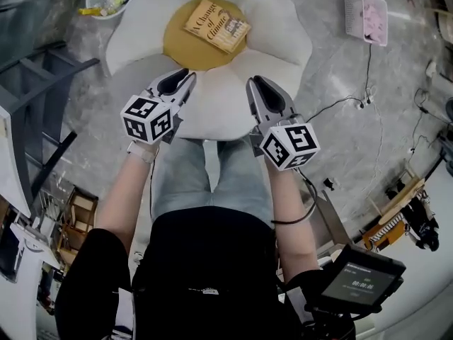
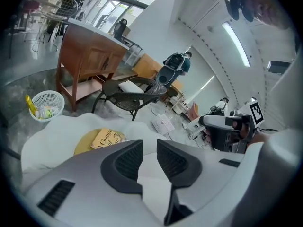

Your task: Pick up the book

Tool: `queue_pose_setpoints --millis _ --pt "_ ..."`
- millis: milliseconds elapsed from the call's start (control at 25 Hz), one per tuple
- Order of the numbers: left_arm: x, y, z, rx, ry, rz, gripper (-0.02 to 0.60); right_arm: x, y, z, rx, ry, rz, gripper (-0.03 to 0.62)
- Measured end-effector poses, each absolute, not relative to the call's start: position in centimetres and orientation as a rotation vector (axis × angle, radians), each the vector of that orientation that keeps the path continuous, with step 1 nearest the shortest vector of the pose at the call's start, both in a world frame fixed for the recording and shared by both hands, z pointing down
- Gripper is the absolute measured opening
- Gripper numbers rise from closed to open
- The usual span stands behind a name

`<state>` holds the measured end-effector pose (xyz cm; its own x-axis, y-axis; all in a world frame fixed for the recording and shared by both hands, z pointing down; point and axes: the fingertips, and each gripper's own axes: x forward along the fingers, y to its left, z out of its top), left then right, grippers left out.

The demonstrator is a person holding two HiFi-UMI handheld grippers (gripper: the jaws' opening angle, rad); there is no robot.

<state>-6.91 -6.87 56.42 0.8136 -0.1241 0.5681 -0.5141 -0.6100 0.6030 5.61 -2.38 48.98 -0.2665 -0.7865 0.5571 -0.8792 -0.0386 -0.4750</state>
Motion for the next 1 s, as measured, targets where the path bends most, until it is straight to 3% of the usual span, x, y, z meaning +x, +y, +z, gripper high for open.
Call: queue_pose_setpoints --millis 1000 --pt "-6.0 -11.8 77.4 1.873 -0.561 0.498 0.167 6.3 -2.5 65.5 1.817 -2.05 1.365 0.064"
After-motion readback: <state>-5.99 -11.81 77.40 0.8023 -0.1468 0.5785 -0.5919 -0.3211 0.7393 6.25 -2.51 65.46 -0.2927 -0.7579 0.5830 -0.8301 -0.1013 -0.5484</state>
